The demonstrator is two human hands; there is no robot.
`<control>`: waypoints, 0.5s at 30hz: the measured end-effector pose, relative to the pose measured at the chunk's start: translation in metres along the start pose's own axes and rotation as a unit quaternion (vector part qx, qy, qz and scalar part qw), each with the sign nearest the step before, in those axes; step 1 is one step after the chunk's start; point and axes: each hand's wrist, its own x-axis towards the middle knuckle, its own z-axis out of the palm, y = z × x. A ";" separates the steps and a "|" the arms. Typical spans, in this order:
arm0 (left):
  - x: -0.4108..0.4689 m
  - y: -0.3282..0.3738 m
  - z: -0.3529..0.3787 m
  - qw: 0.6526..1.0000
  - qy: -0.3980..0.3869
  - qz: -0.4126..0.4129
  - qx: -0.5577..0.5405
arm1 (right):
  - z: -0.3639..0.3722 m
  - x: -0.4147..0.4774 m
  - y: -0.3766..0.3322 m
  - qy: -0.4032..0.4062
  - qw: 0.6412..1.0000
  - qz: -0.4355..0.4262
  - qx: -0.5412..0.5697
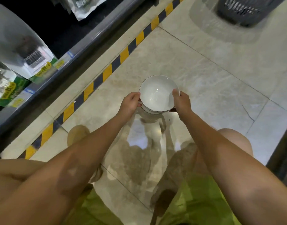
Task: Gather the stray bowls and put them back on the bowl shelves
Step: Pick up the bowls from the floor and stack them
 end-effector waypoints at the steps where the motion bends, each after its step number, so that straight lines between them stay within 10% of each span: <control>1: 0.003 -0.004 -0.001 1.000 0.000 -0.003 -0.004 | 0.004 0.003 0.003 0.004 1.000 0.000 -0.005; 15: 0.033 -0.029 -0.006 1.000 -0.015 -0.026 0.001 | 0.031 0.032 0.026 0.075 0.995 -0.026 -0.059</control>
